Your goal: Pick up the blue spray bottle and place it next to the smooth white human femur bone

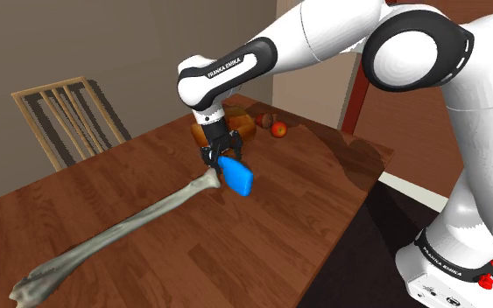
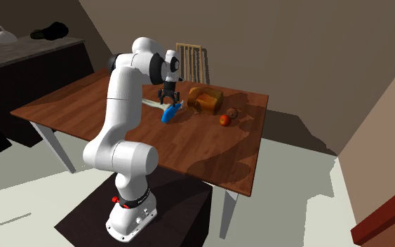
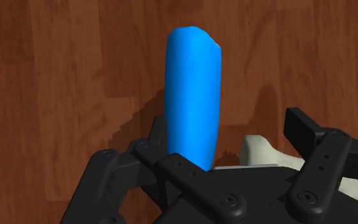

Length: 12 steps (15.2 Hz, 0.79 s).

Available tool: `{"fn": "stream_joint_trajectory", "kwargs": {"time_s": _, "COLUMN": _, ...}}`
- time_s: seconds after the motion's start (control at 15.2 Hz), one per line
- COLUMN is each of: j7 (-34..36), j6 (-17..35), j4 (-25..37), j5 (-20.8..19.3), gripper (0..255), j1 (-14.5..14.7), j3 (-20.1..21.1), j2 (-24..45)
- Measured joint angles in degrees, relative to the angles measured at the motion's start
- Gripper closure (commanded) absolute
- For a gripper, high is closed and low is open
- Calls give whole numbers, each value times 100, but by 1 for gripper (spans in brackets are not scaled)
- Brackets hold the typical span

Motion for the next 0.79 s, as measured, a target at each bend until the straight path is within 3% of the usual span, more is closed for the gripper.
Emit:
{"fn": "stream_joint_trajectory", "kwargs": {"time_s": 0.33, "j7": 40, "j6": -620, "j4": 805, "j5": -12, "gripper": 0, "j1": -16, "j3": -2, "j2": 175}}
{"fn": "stream_joint_trajectory", "kwargs": {"time_s": 0.79, "j7": 31, "j6": -808, "j4": 990, "j5": -17, "gripper": 0, "j1": -36, "j3": -8, "j2": 182}}
